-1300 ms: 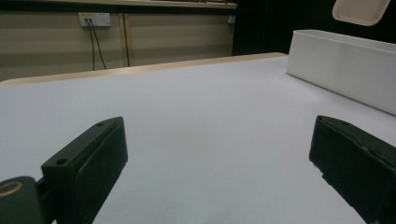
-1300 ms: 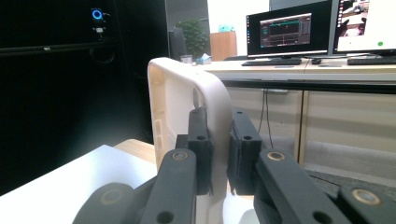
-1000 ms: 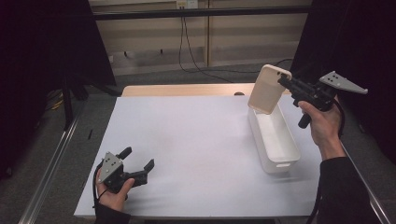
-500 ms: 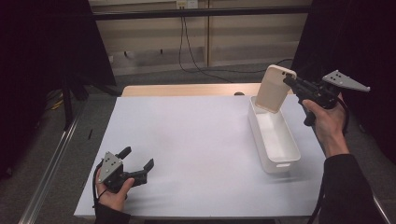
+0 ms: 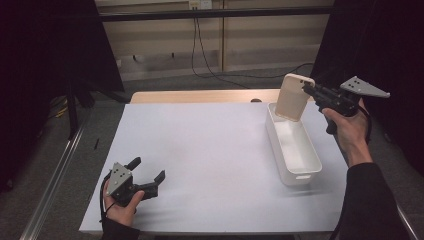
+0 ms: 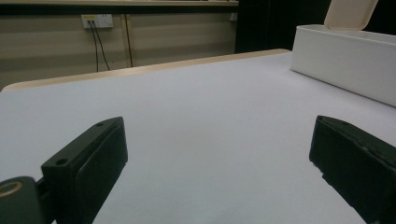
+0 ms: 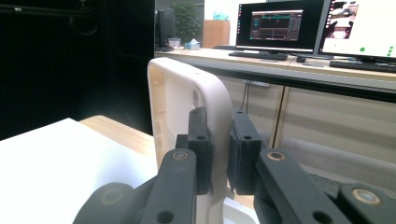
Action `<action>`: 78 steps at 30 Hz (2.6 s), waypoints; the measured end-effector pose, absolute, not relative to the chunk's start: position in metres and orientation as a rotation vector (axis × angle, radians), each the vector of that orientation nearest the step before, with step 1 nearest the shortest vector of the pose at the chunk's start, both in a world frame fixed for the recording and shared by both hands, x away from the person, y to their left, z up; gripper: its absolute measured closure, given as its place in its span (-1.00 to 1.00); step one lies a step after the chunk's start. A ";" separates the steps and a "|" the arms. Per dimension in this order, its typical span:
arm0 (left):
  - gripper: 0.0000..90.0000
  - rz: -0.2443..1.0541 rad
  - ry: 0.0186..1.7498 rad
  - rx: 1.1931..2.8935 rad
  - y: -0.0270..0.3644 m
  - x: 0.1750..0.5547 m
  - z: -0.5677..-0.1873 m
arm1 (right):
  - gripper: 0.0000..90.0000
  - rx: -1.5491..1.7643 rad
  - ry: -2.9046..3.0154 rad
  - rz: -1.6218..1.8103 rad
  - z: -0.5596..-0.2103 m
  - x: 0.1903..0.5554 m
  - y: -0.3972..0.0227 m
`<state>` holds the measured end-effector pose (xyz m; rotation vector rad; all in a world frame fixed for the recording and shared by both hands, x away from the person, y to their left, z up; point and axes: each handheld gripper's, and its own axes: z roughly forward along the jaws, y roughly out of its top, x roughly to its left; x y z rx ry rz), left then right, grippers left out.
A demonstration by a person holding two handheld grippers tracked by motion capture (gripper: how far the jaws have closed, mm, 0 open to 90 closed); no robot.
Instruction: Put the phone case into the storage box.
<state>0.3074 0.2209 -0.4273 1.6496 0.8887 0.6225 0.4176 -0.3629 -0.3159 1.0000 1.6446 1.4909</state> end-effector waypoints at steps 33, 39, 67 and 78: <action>-0.91 0.618 0.879 1.666 0.216 0.313 -0.430 | 0.81 1.005 1.700 1.418 -0.354 0.453 -0.353; -0.91 0.616 0.885 1.665 0.217 0.314 -0.430 | 0.81 1.034 1.693 1.404 -0.361 0.459 -0.353; -0.91 0.633 0.876 1.700 0.214 0.315 -0.431 | 0.80 1.086 1.693 1.328 -0.390 0.469 -0.353; -0.91 0.645 0.892 1.697 0.218 0.315 -0.431 | 0.69 1.118 1.685 1.274 -0.391 0.474 -0.354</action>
